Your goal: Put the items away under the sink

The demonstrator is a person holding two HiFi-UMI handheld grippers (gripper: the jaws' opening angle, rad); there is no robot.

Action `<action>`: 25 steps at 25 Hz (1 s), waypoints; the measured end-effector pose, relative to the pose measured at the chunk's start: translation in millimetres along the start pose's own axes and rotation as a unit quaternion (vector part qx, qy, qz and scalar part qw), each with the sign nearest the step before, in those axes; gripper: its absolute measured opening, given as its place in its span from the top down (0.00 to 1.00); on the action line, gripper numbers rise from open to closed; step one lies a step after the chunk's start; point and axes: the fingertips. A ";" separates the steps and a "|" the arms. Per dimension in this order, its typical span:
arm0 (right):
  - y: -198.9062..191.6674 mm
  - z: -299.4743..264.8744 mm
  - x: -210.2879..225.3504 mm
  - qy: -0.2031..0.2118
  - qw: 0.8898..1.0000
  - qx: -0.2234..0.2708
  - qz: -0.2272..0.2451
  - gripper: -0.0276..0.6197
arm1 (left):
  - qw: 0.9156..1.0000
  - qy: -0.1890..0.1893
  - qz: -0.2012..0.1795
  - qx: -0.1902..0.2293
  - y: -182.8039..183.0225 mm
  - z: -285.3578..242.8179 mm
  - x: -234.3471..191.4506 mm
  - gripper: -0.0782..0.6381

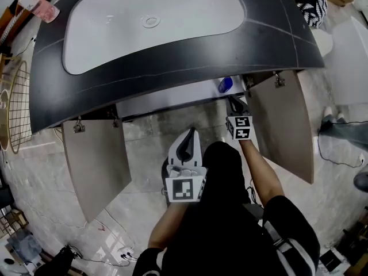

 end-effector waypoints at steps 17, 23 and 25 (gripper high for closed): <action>124.6 220.2 -44.9 0.005 0.978 -0.191 -0.087 0.94 | 0.996 -0.001 0.003 -0.088 220.3 83.6 78.2 0.87; 228.2 306.2 -77.7 0.029 0.979 -0.177 -0.093 0.94 | 0.996 -0.019 -0.006 -0.082 315.7 116.5 117.0 0.87; 262.6 336.8 -89.2 0.039 0.980 -0.170 -0.092 0.94 | 0.995 -0.033 -0.012 -0.093 340.9 128.5 130.2 0.87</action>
Point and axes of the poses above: the fingertips, and each gripper's own axes: z backward along the fingers, x to its right, y out of its top, and after that the axes turned 2 degrees about x, right-handed
